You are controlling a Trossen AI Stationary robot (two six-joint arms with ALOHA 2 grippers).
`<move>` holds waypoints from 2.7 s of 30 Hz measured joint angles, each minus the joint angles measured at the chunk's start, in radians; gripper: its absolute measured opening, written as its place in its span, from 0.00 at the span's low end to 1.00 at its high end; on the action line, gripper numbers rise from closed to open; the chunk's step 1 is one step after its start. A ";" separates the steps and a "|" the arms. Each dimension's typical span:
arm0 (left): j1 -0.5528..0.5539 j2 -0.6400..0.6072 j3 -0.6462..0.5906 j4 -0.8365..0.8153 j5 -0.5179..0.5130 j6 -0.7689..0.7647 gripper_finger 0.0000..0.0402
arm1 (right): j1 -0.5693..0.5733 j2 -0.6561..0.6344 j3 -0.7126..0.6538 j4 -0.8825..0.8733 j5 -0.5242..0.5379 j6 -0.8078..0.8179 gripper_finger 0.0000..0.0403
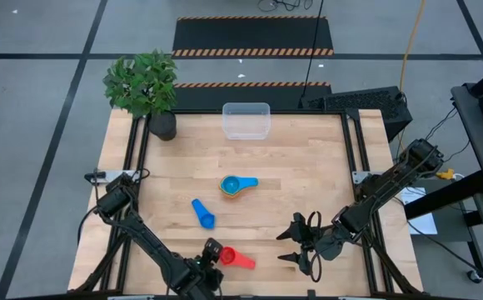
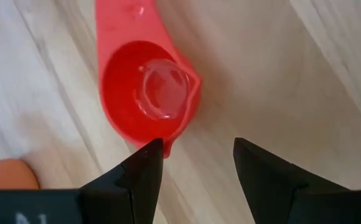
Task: Nest measuring cups in basket
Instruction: Stack the red measuring cup on top of the light blue measuring cup
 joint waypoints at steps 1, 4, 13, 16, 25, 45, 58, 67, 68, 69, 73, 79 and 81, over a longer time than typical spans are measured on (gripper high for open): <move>0.000 0.000 -0.006 0.013 0.000 0.010 0.49 | 0.000 0.000 0.000 0.000 0.000 0.000 0.73; 0.001 0.000 -0.014 0.018 0.000 0.028 0.49 | 0.000 0.000 0.000 0.000 0.001 0.000 0.73; 0.006 0.000 -0.019 0.022 0.000 0.028 0.49 | 0.000 0.000 0.000 0.000 0.001 0.000 0.73; 0.009 0.000 -0.019 0.023 0.000 0.030 0.49 | 0.000 0.000 0.000 0.000 0.001 0.000 0.73; 0.034 0.000 -0.019 0.169 -0.007 0.142 0.49 | 0.000 0.000 0.000 0.000 0.001 0.000 0.73; 0.036 0.000 -0.019 0.175 0.105 -0.046 0.49 | 0.000 0.000 0.000 0.000 -0.003 0.000 0.73; 0.022 0.000 0.070 0.202 0.047 0.046 0.49 | 0.000 0.000 0.000 0.000 -0.003 0.000 0.73; 0.054 0.000 0.072 0.301 0.009 0.102 0.49 | 0.000 0.000 0.000 0.000 -0.003 0.000 0.73; 0.059 0.000 0.072 0.302 0.008 0.102 0.49 | 0.000 0.000 0.000 0.000 -0.003 0.000 0.73; 0.062 0.000 0.069 0.304 0.008 0.101 0.49 | 0.000 0.000 0.000 0.000 -0.003 0.000 0.73; 0.069 0.000 0.026 0.335 0.016 0.101 0.49 | 0.000 0.000 0.000 0.000 -0.003 0.000 0.73; 0.069 0.001 -0.023 0.355 0.027 0.106 0.49 | 0.000 0.000 0.000 0.000 -0.003 0.000 0.73; 0.073 0.001 -0.023 0.362 0.027 0.108 0.49 | 0.000 0.000 0.000 0.000 -0.003 -0.003 0.73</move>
